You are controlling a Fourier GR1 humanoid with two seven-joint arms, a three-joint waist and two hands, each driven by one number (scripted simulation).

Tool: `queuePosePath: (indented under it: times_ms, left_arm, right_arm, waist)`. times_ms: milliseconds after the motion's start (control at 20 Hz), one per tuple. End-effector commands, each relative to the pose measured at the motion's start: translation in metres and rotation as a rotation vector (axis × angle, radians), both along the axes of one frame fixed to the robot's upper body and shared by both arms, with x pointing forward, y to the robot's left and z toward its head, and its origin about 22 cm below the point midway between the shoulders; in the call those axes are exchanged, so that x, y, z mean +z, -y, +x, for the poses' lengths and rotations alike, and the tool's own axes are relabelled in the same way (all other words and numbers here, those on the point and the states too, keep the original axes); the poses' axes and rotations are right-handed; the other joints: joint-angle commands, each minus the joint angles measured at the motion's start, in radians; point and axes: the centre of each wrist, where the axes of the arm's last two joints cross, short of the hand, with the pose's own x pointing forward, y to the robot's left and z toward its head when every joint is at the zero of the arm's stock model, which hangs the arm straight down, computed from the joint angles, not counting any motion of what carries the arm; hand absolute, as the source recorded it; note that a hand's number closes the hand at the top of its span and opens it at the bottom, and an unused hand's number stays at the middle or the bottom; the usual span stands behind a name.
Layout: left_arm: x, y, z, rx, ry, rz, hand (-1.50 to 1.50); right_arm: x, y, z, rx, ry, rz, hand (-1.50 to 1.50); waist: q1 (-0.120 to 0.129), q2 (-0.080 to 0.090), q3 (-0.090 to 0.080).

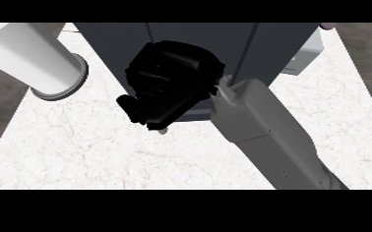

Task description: Pick up the bottled water, place it into the cabinet and close the cabinet

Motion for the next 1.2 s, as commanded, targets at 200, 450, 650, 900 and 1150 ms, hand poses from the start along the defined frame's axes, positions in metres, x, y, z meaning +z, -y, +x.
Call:
queuePosePath:
  times_ms: [200,450,650,900,1150]
  left_arm:
    - [-0.005,0.008,-0.001,-0.032,0.025,-0.037,-1.5]
    - [-0.004,0.008,-0.013,-0.041,0.014,-0.035,-1.5]
    - [0.0,0.006,0.003,-0.025,0.025,-0.034,-1.5]
    - [-0.011,0.004,0.0,-0.033,-0.002,-0.033,-1.5]
    - [-0.003,0.009,0.016,-0.043,0.023,-0.005,-1.5]
  right_arm:
    - [-0.016,0.02,0.04,-0.135,0.068,0.037,1.5]
    - [-0.002,0.045,0.055,-0.22,0.171,0.042,1.5]
    - [0.008,0.028,0.056,-0.244,0.221,0.067,1.5]
    - [0.033,0.029,0.065,-0.35,0.299,0.097,-1.5]
    - [0.056,0.021,0.066,-0.4,0.329,0.103,-1.5]
  waist:
    - [-0.01,0.003,0.0]
    - [-0.009,0.0,0.0]
    - [-0.018,0.002,0.0]
    - [-0.009,0.005,-0.002]
    - [-0.007,0.008,-0.001]
